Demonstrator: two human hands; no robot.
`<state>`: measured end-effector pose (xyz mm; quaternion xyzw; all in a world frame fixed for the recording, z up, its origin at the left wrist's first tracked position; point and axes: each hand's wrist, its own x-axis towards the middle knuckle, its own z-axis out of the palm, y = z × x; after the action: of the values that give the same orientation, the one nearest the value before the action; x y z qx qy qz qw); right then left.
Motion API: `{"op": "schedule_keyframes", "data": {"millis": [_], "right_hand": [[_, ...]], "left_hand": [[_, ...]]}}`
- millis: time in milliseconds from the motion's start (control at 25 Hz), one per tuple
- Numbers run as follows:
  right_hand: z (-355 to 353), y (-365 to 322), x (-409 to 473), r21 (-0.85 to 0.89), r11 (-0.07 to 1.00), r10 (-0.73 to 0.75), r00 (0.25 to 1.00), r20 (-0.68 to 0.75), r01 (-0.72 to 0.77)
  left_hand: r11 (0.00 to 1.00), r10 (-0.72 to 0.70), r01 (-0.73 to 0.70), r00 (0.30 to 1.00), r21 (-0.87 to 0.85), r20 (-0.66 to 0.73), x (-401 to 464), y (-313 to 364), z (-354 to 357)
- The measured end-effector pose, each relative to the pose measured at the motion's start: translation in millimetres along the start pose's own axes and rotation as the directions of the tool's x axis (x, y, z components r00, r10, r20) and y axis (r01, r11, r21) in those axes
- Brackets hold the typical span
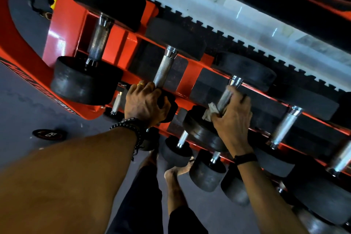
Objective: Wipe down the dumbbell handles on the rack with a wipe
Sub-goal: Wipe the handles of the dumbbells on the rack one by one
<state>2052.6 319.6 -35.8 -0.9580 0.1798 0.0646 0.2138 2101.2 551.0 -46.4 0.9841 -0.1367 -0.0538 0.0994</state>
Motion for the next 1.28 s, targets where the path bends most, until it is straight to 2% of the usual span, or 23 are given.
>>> {"op": "schedule_keyframes", "data": {"millis": [80, 120, 160, 240, 280, 360, 400, 440, 480, 640, 760, 840, 880, 1000, 1080, 1120, 1160, 1200, 1280], "right_hand": [[-8.6, 1.2, 3.1, -0.174, 0.970, -0.114, 0.951, 0.289, 0.169], [-11.6, 0.9, 5.9, -0.219, 0.949, -0.125, 0.910, 0.396, 0.226], [-14.1, 0.1, 9.3, -0.230, 0.941, -0.129, 0.893, 0.432, 0.247], [-15.0, 0.7, 17.4, -0.198, 0.940, -0.199, 0.919, 0.341, 0.278], [-16.4, 2.2, 21.1, -0.176, 0.946, -0.227, 0.944, 0.241, 0.272], [-15.8, 11.8, 38.8, -0.131, 0.974, -0.186, 0.982, 0.015, 0.186], [-16.6, 16.1, 47.0, -0.057, 0.986, -0.159, 0.984, -0.080, 0.155], [-15.7, 18.2, 48.5, 0.008, 0.990, -0.141, 0.983, -0.117, 0.143], [-11.6, 20.2, 42.4, 0.064, 0.990, -0.121, 0.986, -0.112, 0.129], [-0.8, 16.2, -11.7, 0.151, 0.987, 0.044, 0.995, 0.087, -0.057], [0.1, 24.8, 19.5, 0.356, 0.920, 0.215, 0.971, -0.106, -0.164], [2.3, 32.5, 37.5, 0.450, 0.873, 0.279, 0.950, -0.139, -0.191], [3.7, 32.0, 32.9, 0.446, 0.870, 0.282, 0.954, -0.102, -0.210], [1.5, 27.4, 0.7, 0.219, 0.948, 0.211, 0.972, 0.105, -0.229], [-10.5, 22.0, 1.7, 0.102, 0.963, 0.220, 0.944, 0.246, -0.251], [-17.3, 17.1, 7.0, 0.060, 0.950, 0.272, 0.906, 0.324, -0.307], [-21.0, 12.0, 12.7, 0.087, 0.923, 0.320, 0.873, 0.369, -0.375], [-22.7, 6.4, 16.6, 0.198, 0.864, 0.362, 0.845, 0.393, -0.463], [-14.4, -6.6, 20.6, 0.435, 0.633, 0.444, 0.761, 0.474, -0.640]], "left_hand": [[1.000, -0.001, 0.001, 1.000, 0.001, -0.010, 0.3, 0.2, -0.2], [1.000, -0.003, 0.003, 1.000, -0.002, -0.010, 0.7, 0.5, -0.2], [1.000, -0.005, 0.005, 1.000, -0.003, -0.012, 1.0, 0.7, -0.1], [1.000, -0.007, 0.007, 1.000, 0.005, -0.022, 0.6, 1.0, 0.9], [1.000, -0.006, 0.006, 1.000, 0.006, -0.024, 0.1, 0.7, 1.0], [1.000, 0.000, 0.000, 1.000, 0.010, -0.019, 0.7, -0.3, 0.7], [1.000, 0.000, 0.000, 1.000, 0.017, -0.012, 1.3, -0.6, 1.2], [1.000, 0.005, -0.004, 1.000, 0.021, -0.013, 1.6, -0.8, 2.2], [1.000, 0.009, -0.008, 1.000, 0.018, -0.018, 1.6, -0.5, 2.8], [1.000, -0.001, 0.001, 1.000, 0.001, -0.029, 0.2, 0.5, 1.4], [1.000, 0.005, -0.005, 1.000, 0.001, -0.017, 1.4, 0.0, 1.3], [1.000, 0.004, -0.004, 1.000, 0.015, -0.027, 1.0, 0.3, 3.3], [1.000, 0.001, -0.001, 1.000, 0.015, -0.030, 1.3, 0.3, 3.7], [1.000, 0.007, -0.006, 1.000, 0.008, -0.017, 0.9, -1.5, 3.1], [1.000, 0.009, -0.009, 1.000, 0.007, -0.024, 0.8, -1.0, 3.1], [1.000, 0.009, -0.009, 0.999, 0.005, -0.032, 0.5, -0.3, 3.4], [1.000, 0.008, -0.007, 0.999, 0.004, -0.044, 0.2, 0.4, 3.8], [1.000, 0.007, -0.006, 0.999, 0.003, -0.044, 0.9, 0.5, 3.2], [1.000, 0.007, -0.007, 1.000, 0.000, -0.020, 0.9, -0.3, 2.2]]}}
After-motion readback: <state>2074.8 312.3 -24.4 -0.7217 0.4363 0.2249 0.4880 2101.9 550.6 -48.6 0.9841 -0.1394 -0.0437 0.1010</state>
